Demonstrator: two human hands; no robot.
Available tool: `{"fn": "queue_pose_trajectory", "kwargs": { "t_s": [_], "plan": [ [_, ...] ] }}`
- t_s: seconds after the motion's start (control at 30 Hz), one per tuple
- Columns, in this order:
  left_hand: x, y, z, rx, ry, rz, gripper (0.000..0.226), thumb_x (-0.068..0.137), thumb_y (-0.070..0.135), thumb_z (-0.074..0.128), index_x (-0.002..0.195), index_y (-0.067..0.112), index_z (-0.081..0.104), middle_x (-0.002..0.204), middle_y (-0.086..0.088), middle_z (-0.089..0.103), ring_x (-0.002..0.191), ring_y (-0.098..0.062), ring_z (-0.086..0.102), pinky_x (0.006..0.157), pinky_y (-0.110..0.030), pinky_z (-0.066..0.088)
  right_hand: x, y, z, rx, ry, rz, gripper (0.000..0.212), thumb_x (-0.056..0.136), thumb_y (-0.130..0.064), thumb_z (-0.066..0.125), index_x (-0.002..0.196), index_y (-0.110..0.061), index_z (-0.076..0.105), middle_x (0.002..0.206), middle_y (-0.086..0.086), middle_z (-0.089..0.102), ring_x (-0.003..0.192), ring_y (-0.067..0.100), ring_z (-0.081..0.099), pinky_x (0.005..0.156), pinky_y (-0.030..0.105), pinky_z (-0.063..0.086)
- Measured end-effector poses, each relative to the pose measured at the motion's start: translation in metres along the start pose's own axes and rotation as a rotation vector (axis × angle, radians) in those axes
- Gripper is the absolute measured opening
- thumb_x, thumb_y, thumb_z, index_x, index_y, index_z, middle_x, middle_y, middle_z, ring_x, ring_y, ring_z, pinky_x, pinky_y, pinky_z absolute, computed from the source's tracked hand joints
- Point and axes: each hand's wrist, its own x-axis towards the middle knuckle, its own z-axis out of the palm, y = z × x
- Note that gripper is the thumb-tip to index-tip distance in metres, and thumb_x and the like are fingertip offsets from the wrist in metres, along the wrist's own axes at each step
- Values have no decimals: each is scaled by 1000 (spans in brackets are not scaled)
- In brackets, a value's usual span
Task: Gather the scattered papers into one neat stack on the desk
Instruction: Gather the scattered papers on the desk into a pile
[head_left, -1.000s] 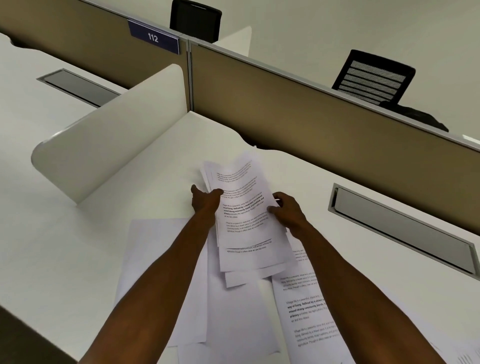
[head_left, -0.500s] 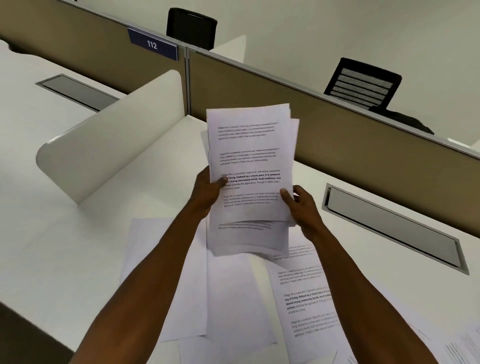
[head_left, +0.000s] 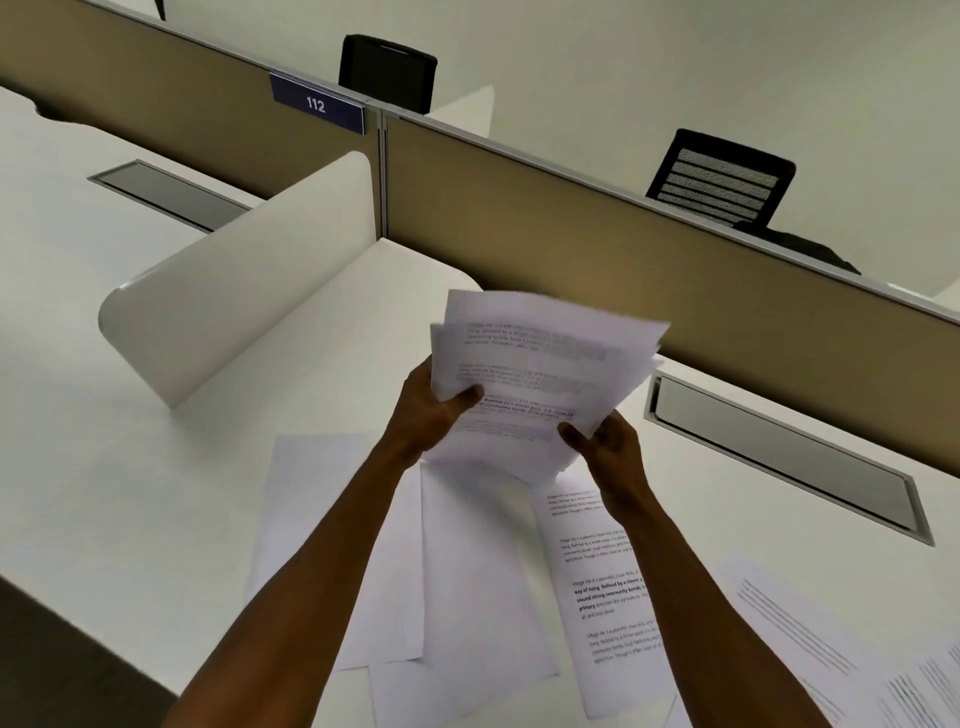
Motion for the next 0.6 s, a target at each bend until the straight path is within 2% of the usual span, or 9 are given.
{"fn": "queue_pose_trajectory", "kwargs": {
  "t_s": [0.13,0.2,0.3,0.37,0.47,0.6],
  "plan": [
    [-10,-17,3,88,33,-64,44,90,20,71,131,12,59,122,-12,67,108,-30,65,95,-54,56,-6,9,12,-124,68,69,23,91,-17,67,113,-26,66,116,3,71,105,27,67,96,52,54],
    [-14,-19,3,100,54,-81,41,90,21,70,129,10,61,120,-13,69,106,-32,67,93,-55,56,-9,11,17,-164,92,74,20,93,-21,64,112,-26,65,114,2,71,104,27,66,96,52,54],
    [-14,-8,4,70,86,-71,49,84,33,72,126,10,62,118,-12,70,102,-33,69,88,-51,60,-11,4,17,-196,111,26,16,94,-25,63,108,-32,64,107,-5,71,100,24,67,88,43,58],
    [-12,0,9,10,97,-76,52,78,36,71,125,14,62,116,-9,71,99,-31,71,83,-46,62,-8,-2,16,-237,95,-21,27,92,-27,66,118,-26,61,113,-2,70,103,22,67,83,36,59],
    [-8,2,19,-200,119,-148,47,79,23,76,123,15,62,113,-10,72,97,-32,73,79,-48,63,-1,-10,16,-326,110,-74,40,92,-21,66,129,-18,53,117,0,66,102,19,65,80,32,57],
    [-9,-2,26,-437,135,-328,47,84,12,75,127,16,57,116,-9,72,93,-30,75,73,-46,63,1,-19,0,-333,158,-52,40,87,-18,68,119,-32,49,106,-15,63,92,4,65,63,14,53]
  ]
}}
